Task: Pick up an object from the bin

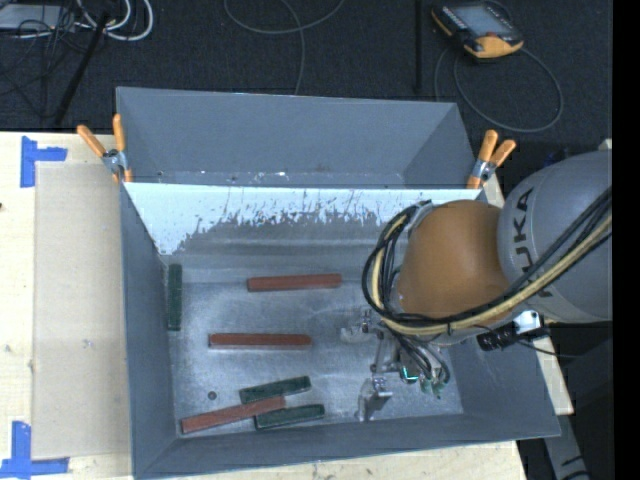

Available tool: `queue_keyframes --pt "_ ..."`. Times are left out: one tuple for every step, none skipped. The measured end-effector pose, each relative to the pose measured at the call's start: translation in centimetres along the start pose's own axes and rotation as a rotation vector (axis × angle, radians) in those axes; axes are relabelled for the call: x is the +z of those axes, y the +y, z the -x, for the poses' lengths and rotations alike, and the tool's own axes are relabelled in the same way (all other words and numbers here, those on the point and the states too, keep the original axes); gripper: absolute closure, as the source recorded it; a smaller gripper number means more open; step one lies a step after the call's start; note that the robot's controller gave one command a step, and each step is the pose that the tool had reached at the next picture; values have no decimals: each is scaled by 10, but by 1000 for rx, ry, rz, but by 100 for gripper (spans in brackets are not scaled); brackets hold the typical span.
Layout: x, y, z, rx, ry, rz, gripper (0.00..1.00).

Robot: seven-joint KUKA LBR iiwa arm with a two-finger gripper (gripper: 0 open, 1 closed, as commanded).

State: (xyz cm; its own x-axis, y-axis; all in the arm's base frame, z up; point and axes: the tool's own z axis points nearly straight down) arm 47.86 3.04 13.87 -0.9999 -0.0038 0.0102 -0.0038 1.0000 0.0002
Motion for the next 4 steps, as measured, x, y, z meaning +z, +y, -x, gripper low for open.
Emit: queue_keyframes --pt "-4 0 2 1 -7 0 0" --pt "64 35 9 0 -16 1 100" --pt "64 35 9 1 -16 1 100" --pt "-118 76 17 -94 -19 1 100"
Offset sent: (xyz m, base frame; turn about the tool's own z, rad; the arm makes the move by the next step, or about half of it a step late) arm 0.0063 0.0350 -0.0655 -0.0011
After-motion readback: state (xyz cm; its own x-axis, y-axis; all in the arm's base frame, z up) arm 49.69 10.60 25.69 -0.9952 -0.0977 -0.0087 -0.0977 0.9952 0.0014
